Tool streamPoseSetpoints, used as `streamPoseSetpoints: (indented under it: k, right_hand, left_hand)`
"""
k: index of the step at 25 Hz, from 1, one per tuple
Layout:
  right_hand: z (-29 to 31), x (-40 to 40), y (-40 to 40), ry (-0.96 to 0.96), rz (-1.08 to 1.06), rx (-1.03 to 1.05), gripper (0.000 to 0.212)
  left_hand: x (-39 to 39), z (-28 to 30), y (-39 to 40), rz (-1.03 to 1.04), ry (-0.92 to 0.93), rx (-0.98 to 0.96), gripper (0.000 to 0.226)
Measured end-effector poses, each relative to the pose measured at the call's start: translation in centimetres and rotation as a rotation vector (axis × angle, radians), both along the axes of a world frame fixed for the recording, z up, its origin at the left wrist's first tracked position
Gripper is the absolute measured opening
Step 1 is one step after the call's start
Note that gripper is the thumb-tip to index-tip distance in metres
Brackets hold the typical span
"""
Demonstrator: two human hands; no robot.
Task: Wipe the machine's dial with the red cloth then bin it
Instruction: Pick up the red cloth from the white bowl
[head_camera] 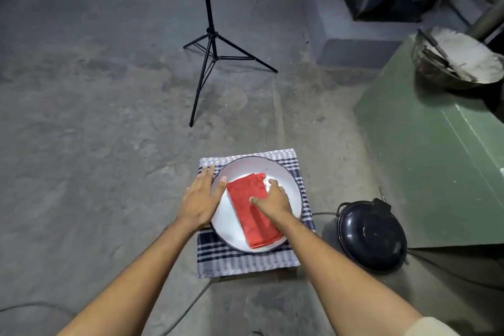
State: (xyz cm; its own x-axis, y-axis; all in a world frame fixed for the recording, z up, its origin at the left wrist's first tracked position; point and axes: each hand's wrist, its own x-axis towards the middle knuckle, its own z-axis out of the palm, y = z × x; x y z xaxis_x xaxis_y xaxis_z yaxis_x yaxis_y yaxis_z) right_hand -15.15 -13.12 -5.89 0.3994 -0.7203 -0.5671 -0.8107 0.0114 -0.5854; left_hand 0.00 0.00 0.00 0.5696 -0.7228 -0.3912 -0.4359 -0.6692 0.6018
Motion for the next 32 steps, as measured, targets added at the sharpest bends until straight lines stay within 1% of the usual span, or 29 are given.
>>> streamPoseSetpoints:
  k: [2, 4, 5, 6, 8, 9, 10, 11, 12, 13, 15, 17, 19, 21, 22, 23, 25, 26, 27, 28, 30, 32]
  right_hand:
    - [-0.1, 0.2, -0.4, 0.016, -0.037, 0.007, 0.088]
    - [-0.3, -0.1, -0.4, 0.065, 0.005, 0.006, 0.090]
    - [-0.6, -0.1, -0.4, 0.083, 0.025, -0.008, 0.089]
    - [-0.7, -0.2, -0.3, 0.103, 0.047, -0.029, 0.086]
    - [-0.6, -0.3, -0.4, 0.134, 0.089, -0.074, 0.080]
    - [-0.6, -0.4, -0.4, 0.157, 0.108, -0.103, 0.075]
    - [-0.5, -0.6, -0.5, 0.164, 0.119, -0.129, 0.067]
    - [-0.6, -0.7, -0.7, 0.145, 0.119, -0.137, 0.056]
    - [-0.6, -0.8, -0.6, 0.096, 0.119, -0.133, 0.046]
    - [-0.7, -1.0, -0.6, 0.005, 0.098, -0.086, 0.038]
    - [0.1, -1.6, -0.6, -0.244, -0.060, 0.145, 0.023]
    - [1.7, -2.3, -0.8, -0.425, -0.243, 0.357, 0.017]
    - [3.7, -3.3, -1.5, -0.541, -0.429, 0.446, 0.026]
    - [6.4, -4.7, -2.3, -0.669, -0.631, 0.525, 0.038]
    - [8.2, -5.7, -2.9, -0.742, -0.733, 0.564, 0.040]
    - [9.9, -6.6, -3.4, -0.798, -0.821, 0.605, 0.038]
    - [14.6, -10.1, -5.1, -0.867, -0.956, 0.652, 0.026]
    - [17.2, -12.2, -6.0, -0.905, -0.988, 0.668, 0.019]
    - [20.1, -14.9, -6.8, -0.962, -1.000, 0.669, 0.018]
    - [22.8, -17.9, -7.4, -1.035, -1.000, 0.668, 0.022]
    - [28.1, -25.1, -7.9, -1.177, -1.027, 0.594, 0.030]
    - [31.8, -31.2, -6.9, -1.264, -1.076, 0.558, 0.048]
  left_hand:
    - [0.1, -0.1, -0.6, 0.159, 0.278, -0.133, 0.077]
    - [0.0, -0.1, -1.3, 0.254, 0.507, -0.204, 0.082]
    - [-0.1, -0.6, -1.5, 0.299, 0.592, -0.208, 0.080]
    - [-0.3, -0.4, -1.7, 0.332, 0.652, -0.214, 0.073]
    - [-0.5, -0.2, -2.3, 0.393, 0.695, -0.280, 0.053]
    - [-0.6, -0.1, -2.7, 0.427, 0.737, -0.318, 0.054]
    - [-0.6, 0.4, -2.9, 0.443, 0.765, -0.324, 0.063]
    - [-0.6, 0.4, -3.0, 0.438, 0.783, -0.311, 0.069]
    - [-0.6, 0.6, -3.1, 0.434, 0.789, -0.307, 0.068]
    - [-0.4, 0.5, -3.1, 0.429, 0.797, -0.302, 0.067]
    - [-0.2, 0.4, -3.5, 0.407, 0.790, -0.290, 0.064]
    - [0.0, 0.4, -4.4, 0.376, 0.743, -0.265, 0.066]
    - [-0.8, 1.8, -5.6, 0.381, 0.661, -0.266, 0.064]
    - [-2.1, 4.1, -6.8, 0.361, 0.587, -0.263, 0.080]
    - [-3.1, 5.5, -7.7, 0.332, 0.576, -0.257, 0.084]
    - [-3.9, 6.8, -8.5, 0.305, 0.575, -0.254, 0.084]
    - [-6.7, 10.3, -10.8, 0.214, 0.560, -0.271, 0.081]
    - [-8.1, 12.0, -12.1, 0.181, 0.554, -0.293, 0.078]
    - [-10.0, 14.2, -13.6, 0.158, 0.567, -0.312, 0.076]
    - [-11.9, 16.3, -15.1, 0.126, 0.592, -0.314, 0.074]
    - [-17.3, 20.8, -18.3, 0.034, 0.638, -0.294, 0.073]
    - [-22.8, 24.9, -20.6, -0.050, 0.651, -0.291, 0.071]
